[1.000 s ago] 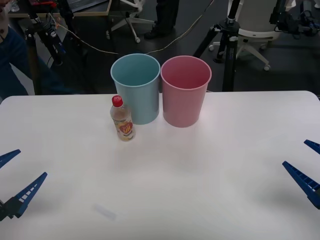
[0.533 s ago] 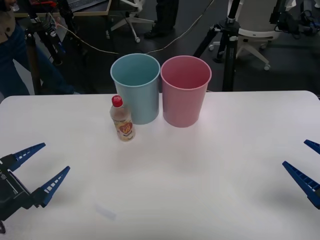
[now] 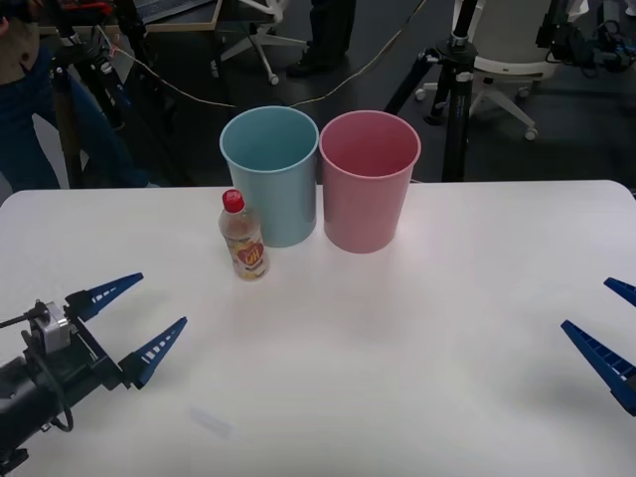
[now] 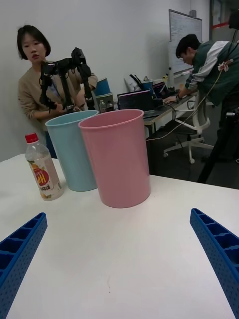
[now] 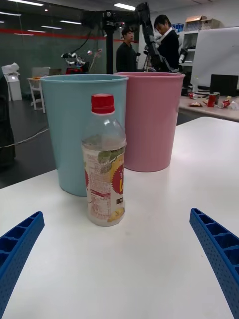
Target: Grasp the object on the table and drop it into the matching bin: aluminum can to the light blue bin, PET bottle to the pink bin.
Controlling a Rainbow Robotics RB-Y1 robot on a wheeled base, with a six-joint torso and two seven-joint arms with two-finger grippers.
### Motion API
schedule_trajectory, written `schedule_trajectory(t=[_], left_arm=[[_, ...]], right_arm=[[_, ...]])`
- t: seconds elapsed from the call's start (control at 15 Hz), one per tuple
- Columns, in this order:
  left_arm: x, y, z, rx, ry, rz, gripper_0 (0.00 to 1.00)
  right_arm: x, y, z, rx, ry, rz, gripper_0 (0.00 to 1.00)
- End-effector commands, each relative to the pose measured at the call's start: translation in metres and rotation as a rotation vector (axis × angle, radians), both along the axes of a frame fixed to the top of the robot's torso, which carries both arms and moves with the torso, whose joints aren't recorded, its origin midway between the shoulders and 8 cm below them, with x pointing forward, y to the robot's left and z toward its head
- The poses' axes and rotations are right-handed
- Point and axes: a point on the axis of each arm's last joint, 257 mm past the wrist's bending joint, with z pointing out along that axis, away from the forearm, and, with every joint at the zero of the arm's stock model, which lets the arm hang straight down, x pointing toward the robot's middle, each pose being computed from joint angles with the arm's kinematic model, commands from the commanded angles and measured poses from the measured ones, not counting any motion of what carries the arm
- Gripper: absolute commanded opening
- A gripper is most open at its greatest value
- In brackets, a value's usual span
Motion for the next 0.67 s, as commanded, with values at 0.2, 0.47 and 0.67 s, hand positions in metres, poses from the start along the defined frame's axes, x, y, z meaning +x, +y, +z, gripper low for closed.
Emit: schedule_trajectory(t=[0.2,0.47,0.67], left_arm=[[0.030,-0.015,-0.013,0.006,0.008,-0.023,1.00],[0.055,-0.029,-0.017,0.000,0.003,-0.020,1.00],[0.067,-0.038,-0.020,0.022,-0.005,0.003,1.00]], right_arm=[[0.000,0.000,0.000,0.000,0.000,0.000,1.00],[0.000,0.000,0.000,0.000,0.000,0.000,1.00],[0.000,0.000,0.000,0.000,0.000,0.000,1.00]])
